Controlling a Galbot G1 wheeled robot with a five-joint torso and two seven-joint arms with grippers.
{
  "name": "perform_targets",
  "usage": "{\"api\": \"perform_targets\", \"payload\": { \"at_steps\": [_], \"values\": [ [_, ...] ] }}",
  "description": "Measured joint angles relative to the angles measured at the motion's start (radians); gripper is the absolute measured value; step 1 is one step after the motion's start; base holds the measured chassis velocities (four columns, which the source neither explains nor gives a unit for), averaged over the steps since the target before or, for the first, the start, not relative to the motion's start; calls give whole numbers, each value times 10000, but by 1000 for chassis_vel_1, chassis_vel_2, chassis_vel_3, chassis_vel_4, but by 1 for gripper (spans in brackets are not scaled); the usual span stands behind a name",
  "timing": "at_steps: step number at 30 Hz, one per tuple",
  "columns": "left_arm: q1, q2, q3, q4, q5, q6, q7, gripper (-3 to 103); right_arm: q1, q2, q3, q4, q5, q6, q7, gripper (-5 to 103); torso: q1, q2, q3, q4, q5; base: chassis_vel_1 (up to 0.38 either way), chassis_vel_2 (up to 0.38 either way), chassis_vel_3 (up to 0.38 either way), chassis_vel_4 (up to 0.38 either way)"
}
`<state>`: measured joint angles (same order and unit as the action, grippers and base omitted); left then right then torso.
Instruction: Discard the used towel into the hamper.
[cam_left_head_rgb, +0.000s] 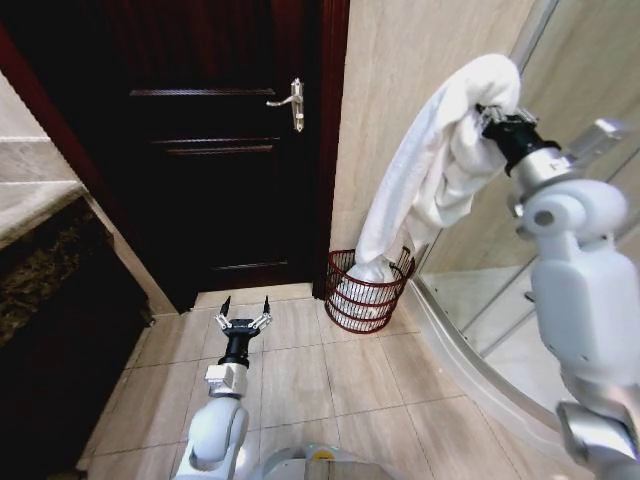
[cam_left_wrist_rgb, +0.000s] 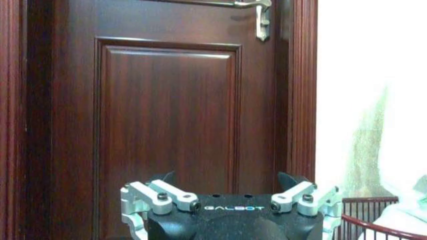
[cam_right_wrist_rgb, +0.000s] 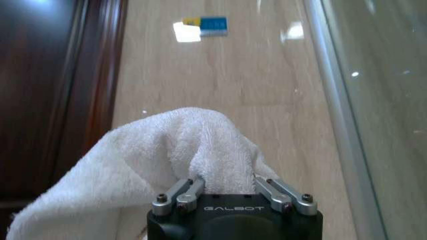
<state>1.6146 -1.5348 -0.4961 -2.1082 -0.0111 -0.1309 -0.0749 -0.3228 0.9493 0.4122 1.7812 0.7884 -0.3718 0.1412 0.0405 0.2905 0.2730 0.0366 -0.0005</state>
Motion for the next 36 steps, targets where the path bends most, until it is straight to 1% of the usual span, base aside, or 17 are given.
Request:
{"api": "perform_targets", "payload": {
  "at_steps": [1, 2, 4, 5, 7, 10, 11, 14, 17, 18, 20, 24, 28, 29, 35, 36],
  "values": [
    [9, -33, 14, 27, -8, -58, -9, 100, 5, 117, -120, -259, -219, 105, -109, 20, 0, 0, 1, 0, 6, 0, 0, 0, 0],
    [9, -33, 14, 27, -8, -58, -9, 100, 5, 117, -120, -259, -219, 105, -109, 20, 0, 0, 1, 0, 6, 0, 0, 0, 0],
    [39, -63, 55, 31, -54, -130, -28, 100, -58, 411, -383, -1025, -828, 464, -377, 20, 0, -1, 1, 1, 7, 0, 0, 0, 0],
    [39, -61, 66, 19, -57, -145, -28, 100, -127, 465, -444, -1152, -929, 494, -414, 20, 0, 0, 1, -1, 6, 0, 0, 0, 0],
    [40, -59, 75, 4, -57, -148, -29, 100, -173, 493, -484, -1194, -970, 501, -426, 20, 0, -1, 1, -3, 6, 0, 0, 0, 0],
    [39, -21, 129, -132, -60, -150, -29, 100, -363, 812, -637, -1255, -1206, 505, -481, 20, 0, 0, 0, -5, 5, 0, 0, 0, 0],
    [39, -21, 129, -132, -60, -150, -29, 100, -363, 812, -637, -1255, -1206, 505, -481, 20, 0, 0, 0, -5, 5, 0, 0, 0, 0],
    [66, 61, 131, -178, -87, -168, -7, 100, -388, 1189, -694, -1496, -1497, 555, -631, 20, -1, 0, -1, 0, 2, 0, 0, 0, 0],
    [37, 104, 115, -96, -113, -232, 5, 100, -386, 1315, -718, -1680, -1663, 633, -675, 20, 0, -1, 0, 0, 6, 0, 0, 0, 0],
    [-6, 122, 87, -20, -141, -265, 10, 100, -413, 1360, -719, -1783, -1769, 678, -714, 20, 0, 0, 0, 1, 2, 0, 0, 0, 0],
    [-26, 130, 78, 4, -167, -272, 13, 100, -455, 1363, -719, -1801, -1799, 702, -727, 20, -1, -1, -2, 1, 0, 0, 0, 0, 0],
    [-79, 179, 93, 23, -255, -279, 24, 100, -670, 1327, -661, -1737, -1832, 709, -729, 20, -26, -51, -27, -2, 8, 0, 0, 0, 0],
    [-184, 197, 277, 22, -247, -247, 32, 100, -760, 1336, -510, -1626, -1828, 700, -738, 20, -59, -146, -94, -1, 2, 0, 0, 0, 0],
    [-296, 191, 363, 63, -242, -190, 30, 100, -769, 1325, -497, -1659, -1824, 702, -768, 20, -77, -198, -127, -1, 6, 0, 0, 0, 0],
    [-513, 176, 475, 168, -190, -41, 6, 100, -868, 1229, -527, -1711, -1740, 711, -808, 20, -144, -369, -226, -2, 4, 0, 0, 0, 0],
    [-512, 150, 511, 202, -159, -39, 4, 100, -947, 1224, -543, -1710, -1724, 731, -830, 20, -165, -437, -274, -1, 5, 0, 0, 0, 0]
  ]
}}
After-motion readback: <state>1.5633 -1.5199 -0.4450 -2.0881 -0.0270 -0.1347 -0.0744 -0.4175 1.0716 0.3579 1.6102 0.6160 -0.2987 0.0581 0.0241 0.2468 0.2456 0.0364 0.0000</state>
